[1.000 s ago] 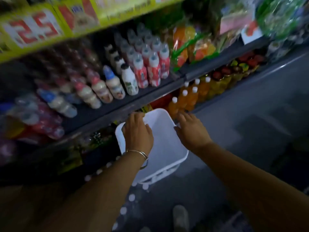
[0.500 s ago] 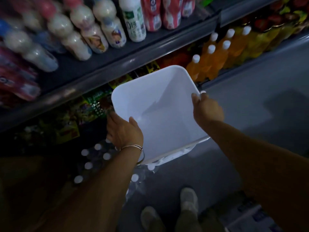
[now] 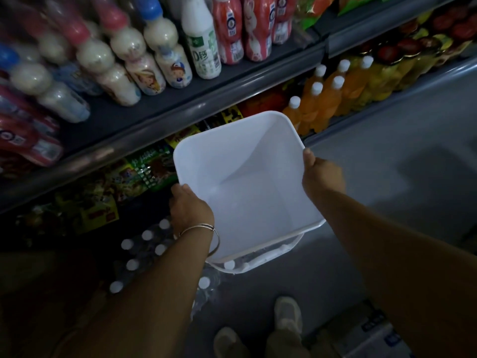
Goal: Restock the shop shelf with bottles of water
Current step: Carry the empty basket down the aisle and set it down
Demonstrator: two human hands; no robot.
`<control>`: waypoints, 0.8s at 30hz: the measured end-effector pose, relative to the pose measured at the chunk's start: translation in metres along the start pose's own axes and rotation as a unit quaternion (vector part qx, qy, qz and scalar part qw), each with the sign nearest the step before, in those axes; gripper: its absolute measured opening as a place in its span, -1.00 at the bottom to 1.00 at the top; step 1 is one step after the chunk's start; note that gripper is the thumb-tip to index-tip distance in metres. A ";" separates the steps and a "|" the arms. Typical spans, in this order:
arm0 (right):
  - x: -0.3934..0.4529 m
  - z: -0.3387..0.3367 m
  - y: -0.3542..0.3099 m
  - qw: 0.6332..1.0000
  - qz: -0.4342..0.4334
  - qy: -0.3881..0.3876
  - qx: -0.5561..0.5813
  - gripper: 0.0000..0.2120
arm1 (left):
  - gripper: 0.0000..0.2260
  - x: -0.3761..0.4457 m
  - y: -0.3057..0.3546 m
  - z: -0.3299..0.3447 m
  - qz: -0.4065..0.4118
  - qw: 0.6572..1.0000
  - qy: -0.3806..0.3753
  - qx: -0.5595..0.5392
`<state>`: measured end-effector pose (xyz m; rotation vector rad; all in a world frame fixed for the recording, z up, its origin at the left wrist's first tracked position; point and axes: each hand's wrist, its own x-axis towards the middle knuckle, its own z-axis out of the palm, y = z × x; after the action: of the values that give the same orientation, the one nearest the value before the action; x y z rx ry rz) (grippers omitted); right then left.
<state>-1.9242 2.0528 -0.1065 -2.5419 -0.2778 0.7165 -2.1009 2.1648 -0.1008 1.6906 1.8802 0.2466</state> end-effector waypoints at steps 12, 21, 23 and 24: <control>-0.039 -0.131 -0.004 0.991 0.080 0.080 0.073 -0.43 | -0.66 -0.058 0.107 -0.047 0.072 0.995 -0.053 -0.043; -0.001 -0.237 0.030 0.975 0.138 0.137 0.111 -0.43 | -0.67 -0.115 0.217 -0.016 0.125 0.987 -0.091 -0.039; 0.014 -0.261 0.040 0.975 0.135 0.145 0.104 -0.47 | -0.66 -0.125 0.241 0.003 0.120 0.987 -0.096 -0.046; 0.022 -0.272 0.047 0.974 0.134 0.150 0.100 -0.47 | -0.66 -0.130 0.253 0.013 0.116 0.987 -0.097 -0.045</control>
<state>-1.7570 1.9122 0.0642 -2.4715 0.2328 0.4175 -1.8780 2.0814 0.0560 1.8027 1.5109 0.2467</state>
